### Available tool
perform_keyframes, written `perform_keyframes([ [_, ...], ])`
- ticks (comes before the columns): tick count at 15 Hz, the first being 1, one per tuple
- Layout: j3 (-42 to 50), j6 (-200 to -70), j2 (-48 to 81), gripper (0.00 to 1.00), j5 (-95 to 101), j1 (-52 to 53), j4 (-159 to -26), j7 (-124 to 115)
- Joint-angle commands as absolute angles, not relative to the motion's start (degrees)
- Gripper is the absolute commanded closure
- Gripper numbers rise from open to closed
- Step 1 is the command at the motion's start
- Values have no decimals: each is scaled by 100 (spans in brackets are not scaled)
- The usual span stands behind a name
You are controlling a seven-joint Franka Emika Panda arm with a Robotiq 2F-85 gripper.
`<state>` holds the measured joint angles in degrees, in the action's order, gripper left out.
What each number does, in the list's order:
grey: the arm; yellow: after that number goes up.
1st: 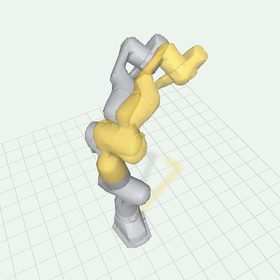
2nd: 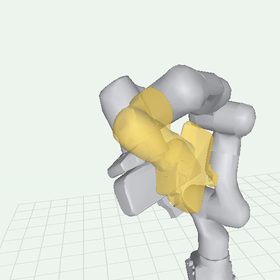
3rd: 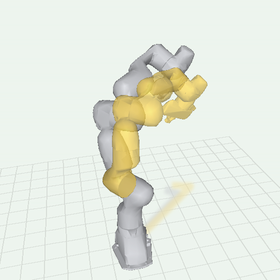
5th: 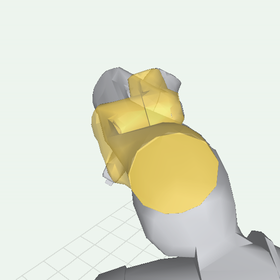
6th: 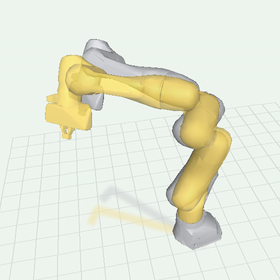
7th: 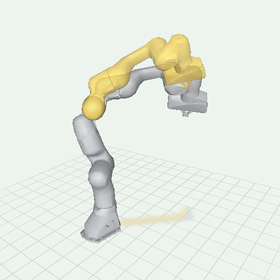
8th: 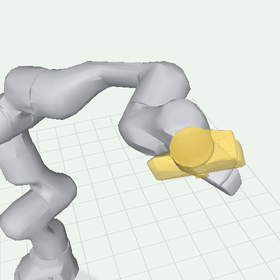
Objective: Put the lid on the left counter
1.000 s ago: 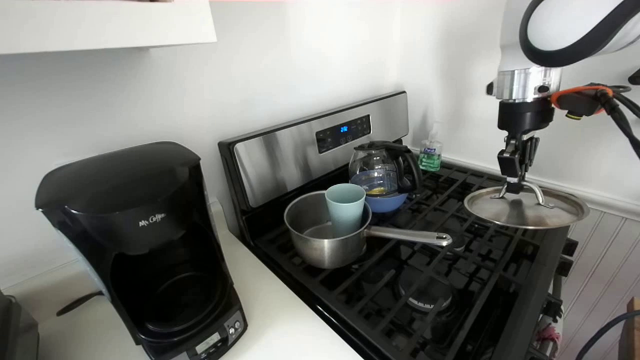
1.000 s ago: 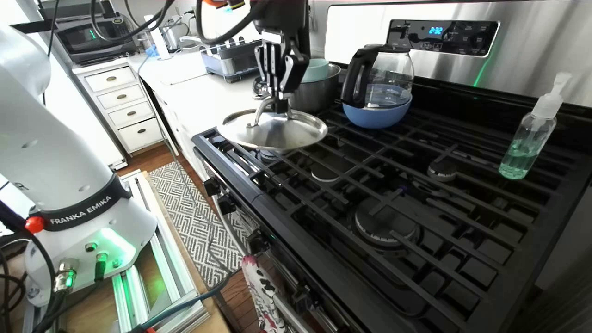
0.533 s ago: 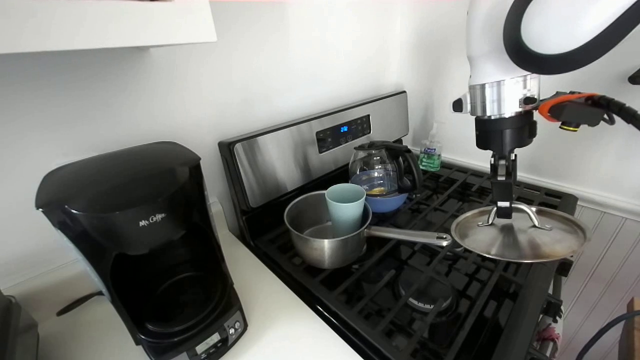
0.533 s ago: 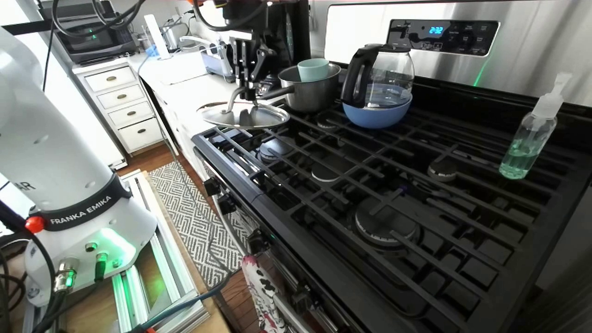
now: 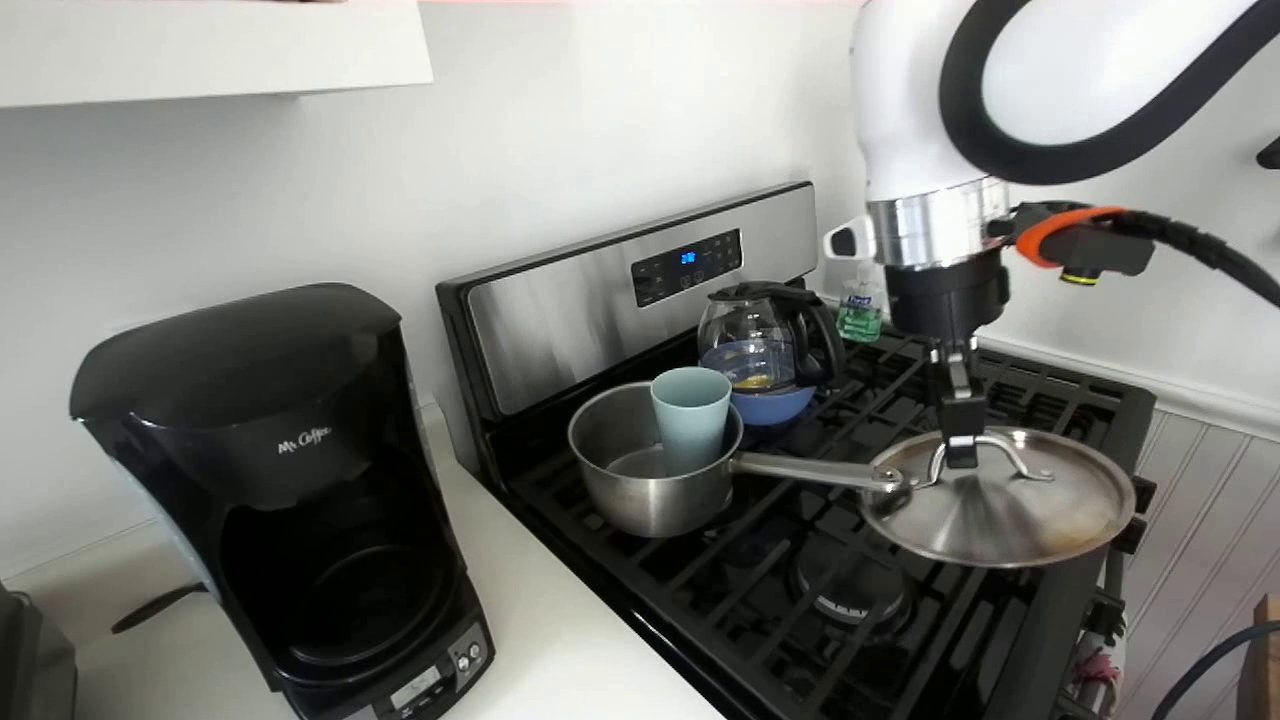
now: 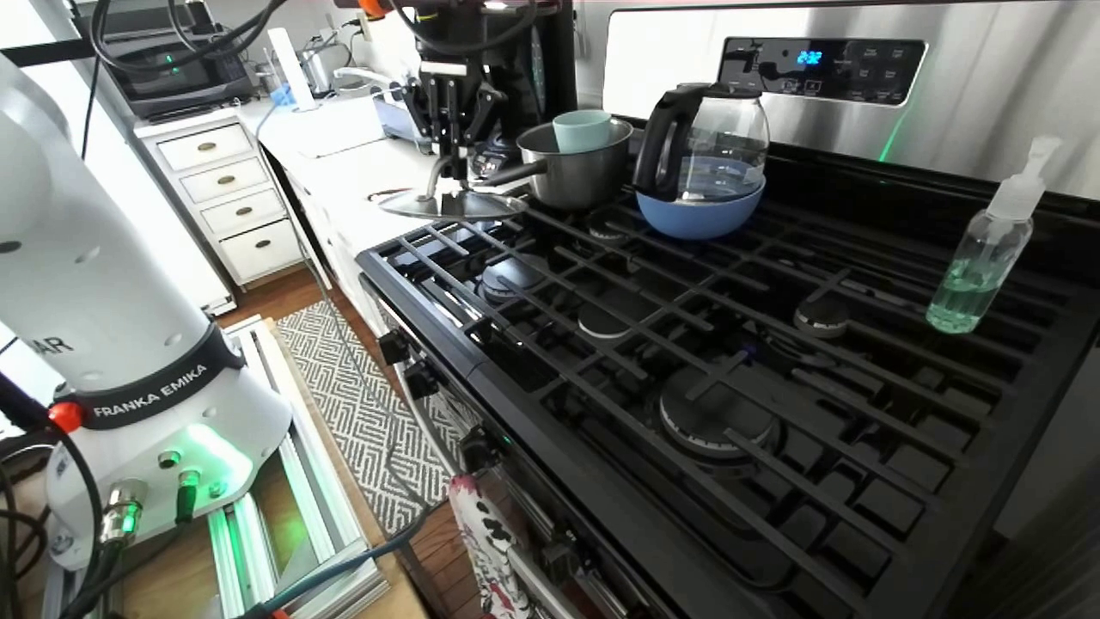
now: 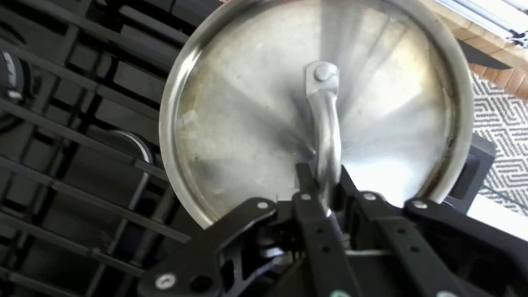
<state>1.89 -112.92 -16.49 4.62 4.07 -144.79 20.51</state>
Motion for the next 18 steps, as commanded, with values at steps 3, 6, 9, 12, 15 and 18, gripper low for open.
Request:
perform_keyframes([
  [3, -606, -11077, -308, 96, 457, 1117, -13263, 2435],
  [6, -866, -11040, 275, 96, 834, 1200, -12511, 2839],
  [9, -1057, -11143, 522, 96, 1001, 1217, -12107, 3461],
  [12, -1092, -11265, 477, 85, 843, 1157, -12297, 3290],
  [15, -1106, -11265, 522, 85, 858, 1157, -12249, 3358],
  [18, -1127, -11284, 607, 96, 736, 1151, -12203, 3575],
])
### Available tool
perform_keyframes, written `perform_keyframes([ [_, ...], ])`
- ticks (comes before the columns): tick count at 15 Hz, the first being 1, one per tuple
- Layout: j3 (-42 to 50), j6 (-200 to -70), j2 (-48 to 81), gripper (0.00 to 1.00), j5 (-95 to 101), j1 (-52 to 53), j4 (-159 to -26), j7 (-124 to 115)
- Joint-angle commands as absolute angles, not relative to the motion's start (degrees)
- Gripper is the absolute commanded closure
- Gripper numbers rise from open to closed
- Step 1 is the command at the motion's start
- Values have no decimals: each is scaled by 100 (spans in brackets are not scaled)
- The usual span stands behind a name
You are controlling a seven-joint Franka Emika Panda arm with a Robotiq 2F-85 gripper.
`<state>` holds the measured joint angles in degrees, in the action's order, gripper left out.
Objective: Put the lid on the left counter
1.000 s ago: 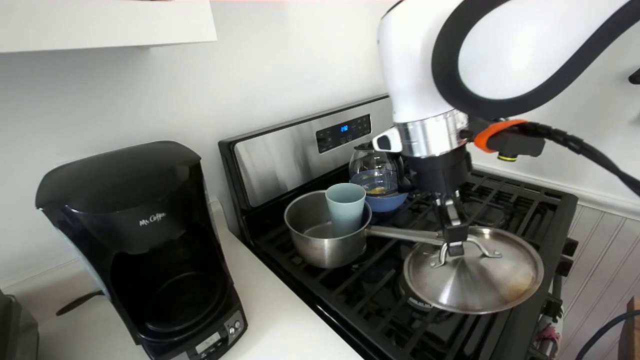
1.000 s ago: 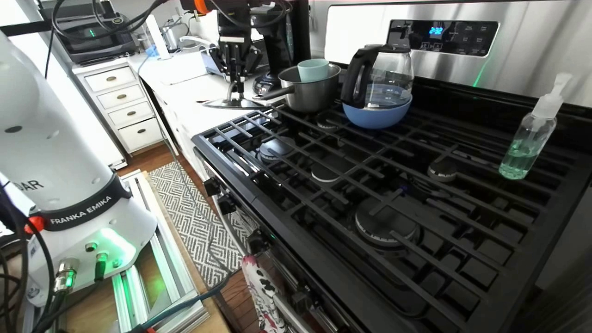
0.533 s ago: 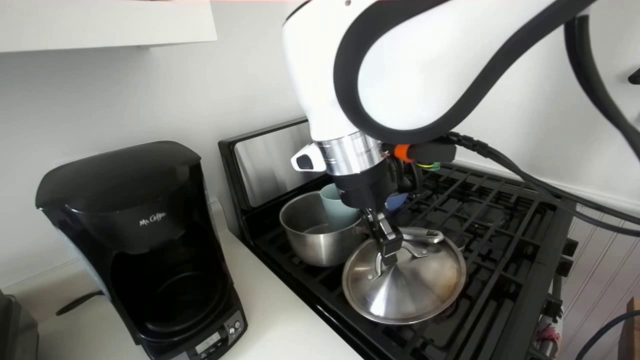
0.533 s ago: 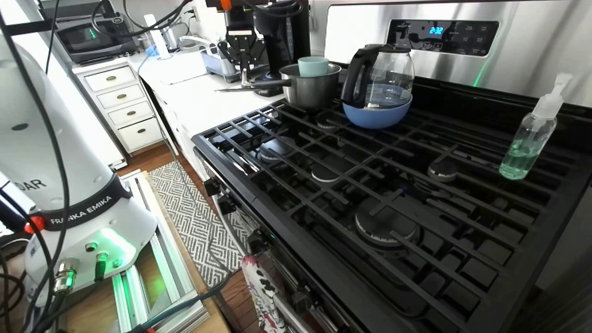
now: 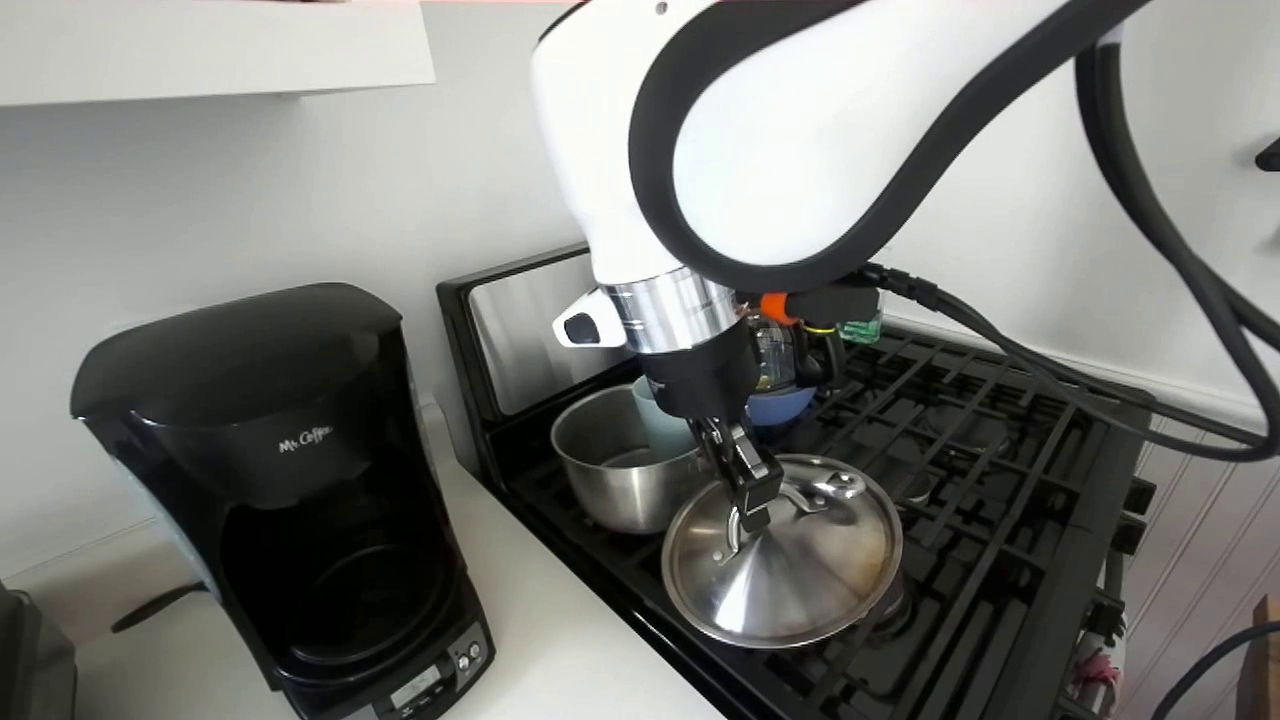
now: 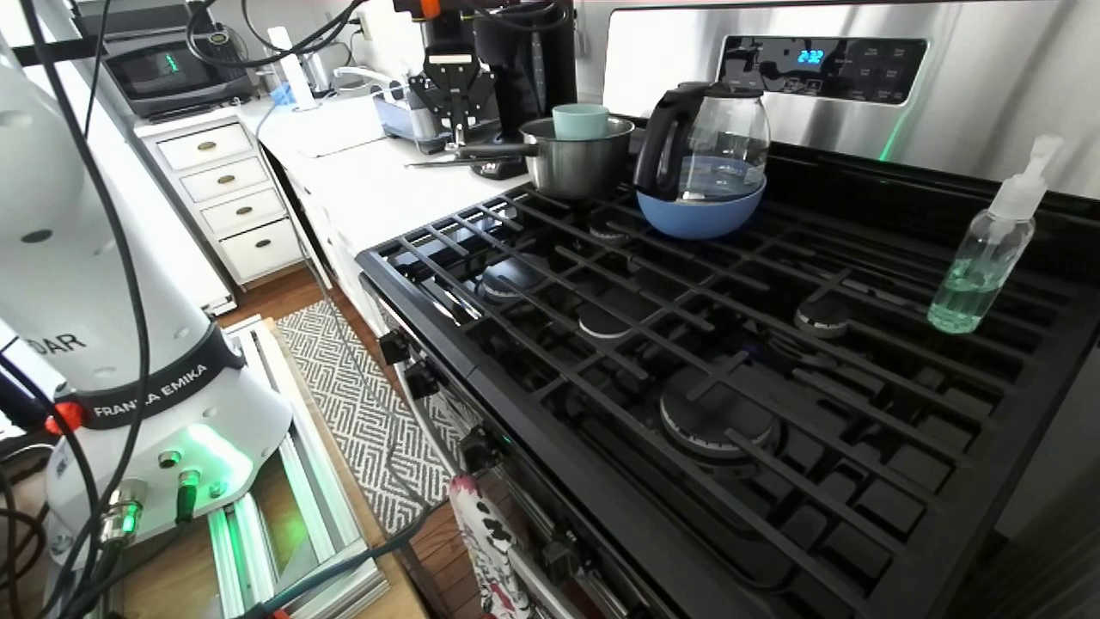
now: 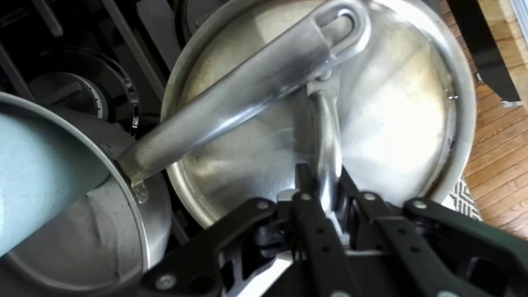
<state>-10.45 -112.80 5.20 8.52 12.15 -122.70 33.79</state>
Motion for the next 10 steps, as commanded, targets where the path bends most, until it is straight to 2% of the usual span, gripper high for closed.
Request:
perform_keyframes([
  [1, -1171, -11265, 698, 96, 688, 1180, -12161, 3679],
  [5, -1464, -11131, 878, 96, 768, 1310, -12161, 4284],
  [10, -1707, -11998, 888, 96, 812, 1312, -12361, 5436],
])
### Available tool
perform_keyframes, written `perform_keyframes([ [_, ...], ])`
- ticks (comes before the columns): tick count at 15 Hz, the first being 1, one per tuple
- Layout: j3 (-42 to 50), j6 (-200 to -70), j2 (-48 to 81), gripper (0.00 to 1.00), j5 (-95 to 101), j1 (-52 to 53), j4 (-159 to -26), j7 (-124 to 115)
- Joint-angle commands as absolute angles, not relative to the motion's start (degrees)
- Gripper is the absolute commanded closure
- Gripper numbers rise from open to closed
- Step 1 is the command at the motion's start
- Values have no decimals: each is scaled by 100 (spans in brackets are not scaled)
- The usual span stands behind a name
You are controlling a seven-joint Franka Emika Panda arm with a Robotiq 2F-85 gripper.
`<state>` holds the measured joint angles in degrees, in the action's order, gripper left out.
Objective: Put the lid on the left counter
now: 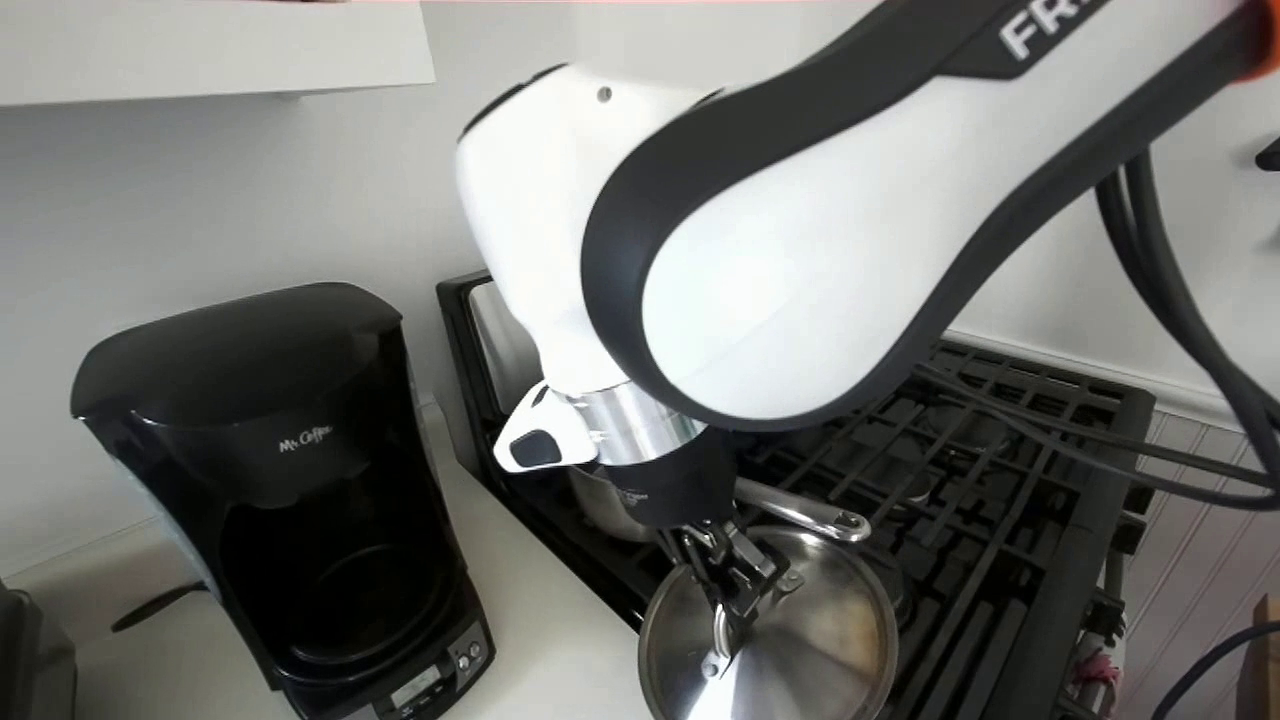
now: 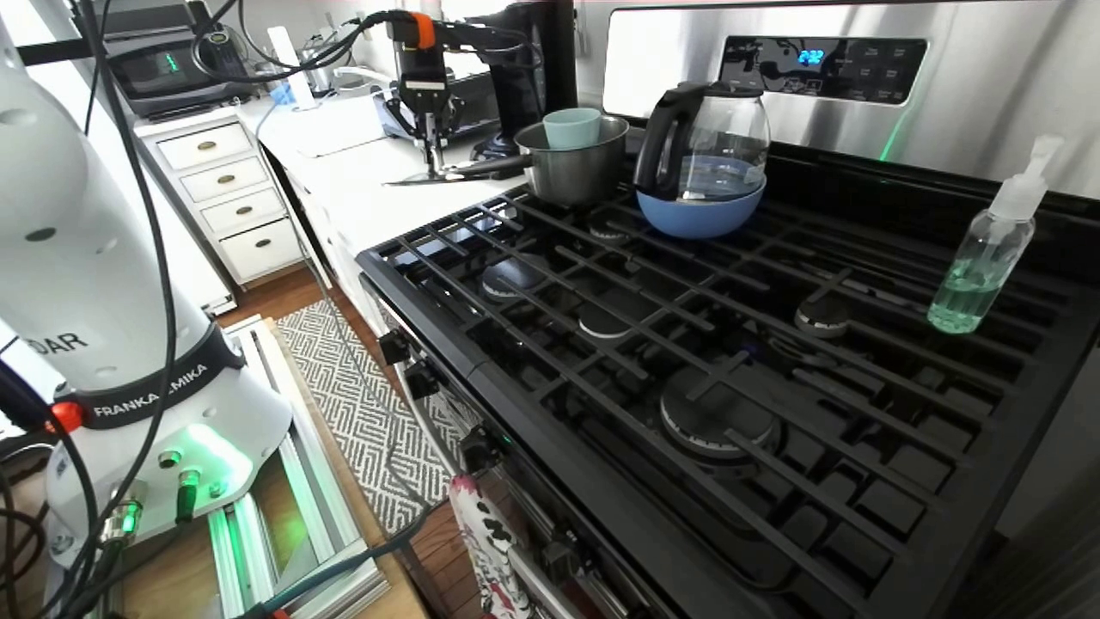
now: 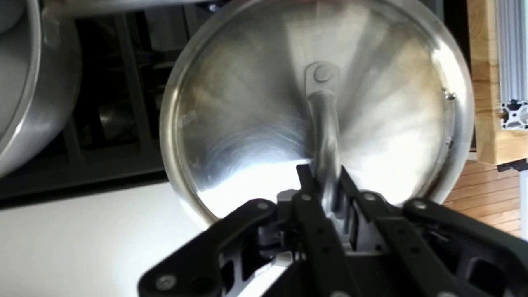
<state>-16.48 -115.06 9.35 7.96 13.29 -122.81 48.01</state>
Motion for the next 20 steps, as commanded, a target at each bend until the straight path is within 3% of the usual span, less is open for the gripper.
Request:
perform_keyframes([
  [1, -1716, -12271, 889, 96, 760, 1279, -12392, 5689],
  [8, -1793, -13551, 1388, 96, -427, 898, -12254, 8297],
  [12, -1893, -13295, 1871, 96, -884, 794, -11884, 9527],
  [20, -1943, -13068, 2177, 96, -479, 1091, -11351, 9689],
])
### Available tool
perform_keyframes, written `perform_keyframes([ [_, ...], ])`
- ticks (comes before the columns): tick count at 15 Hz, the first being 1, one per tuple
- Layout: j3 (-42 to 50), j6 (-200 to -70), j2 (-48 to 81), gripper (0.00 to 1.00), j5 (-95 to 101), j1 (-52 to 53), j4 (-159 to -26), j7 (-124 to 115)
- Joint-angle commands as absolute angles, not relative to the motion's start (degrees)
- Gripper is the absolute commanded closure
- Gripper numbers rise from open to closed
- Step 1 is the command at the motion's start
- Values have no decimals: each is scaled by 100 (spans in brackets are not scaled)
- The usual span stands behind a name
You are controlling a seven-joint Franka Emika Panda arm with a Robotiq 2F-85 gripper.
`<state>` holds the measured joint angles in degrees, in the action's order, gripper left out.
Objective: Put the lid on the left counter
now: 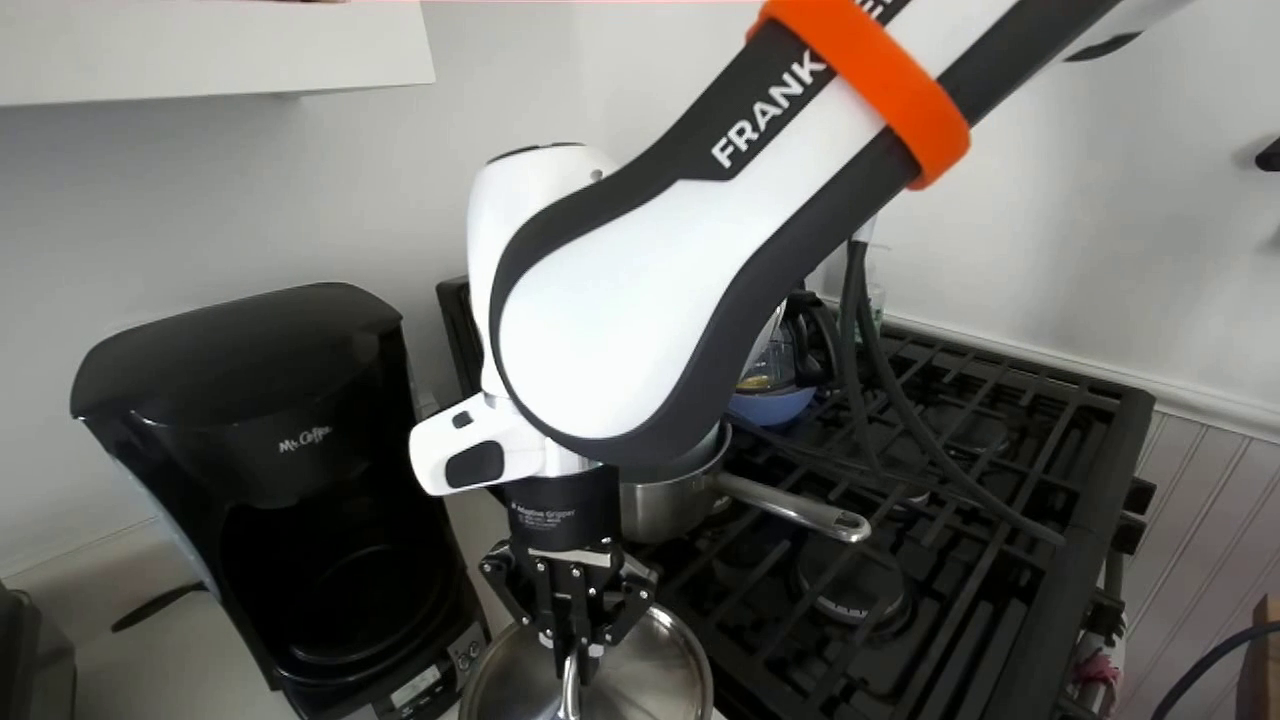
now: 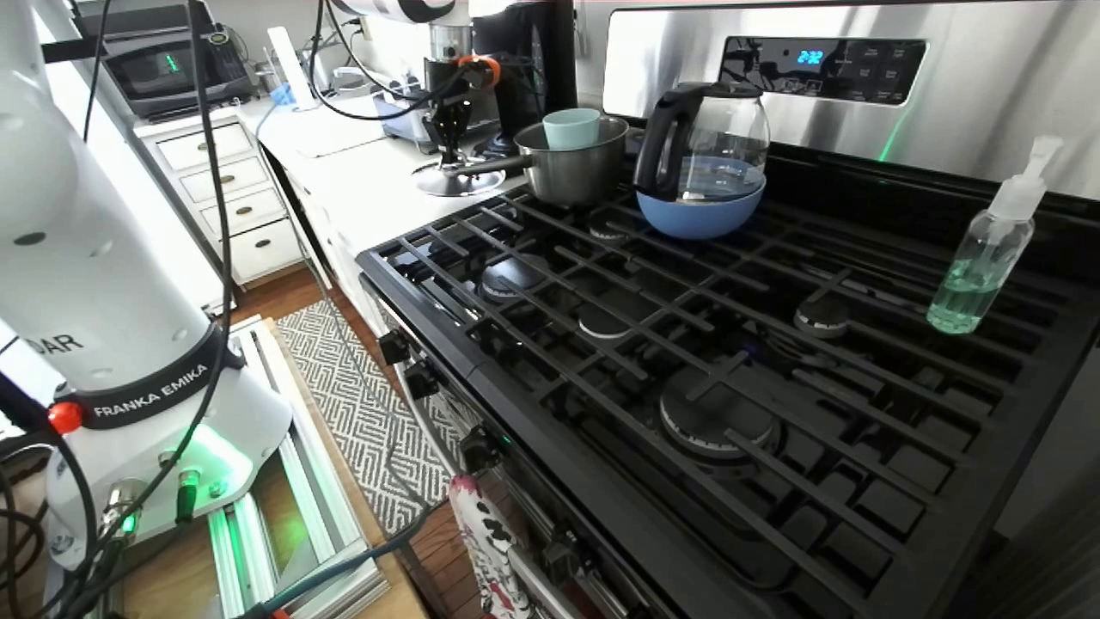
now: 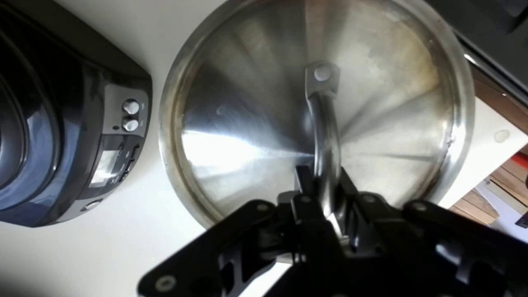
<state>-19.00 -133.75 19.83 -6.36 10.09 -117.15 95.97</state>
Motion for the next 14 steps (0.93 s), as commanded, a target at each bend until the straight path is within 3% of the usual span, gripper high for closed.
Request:
perform_keyframes([
  [1, -1961, -12963, 2229, 96, -490, 1121, -11292, 9699],
  [9, -1905, -12613, 2843, 96, -61, 1268, -10761, 9767],
  [10, -1903, -12552, 2903, 60, -17, 1272, -10696, 9763],
  [11, -1907, -12484, 2963, 59, 9, 1269, -10633, 9772],
  [14, -1928, -12232, 3080, 40, 1, 1246, -10453, 9831],
])
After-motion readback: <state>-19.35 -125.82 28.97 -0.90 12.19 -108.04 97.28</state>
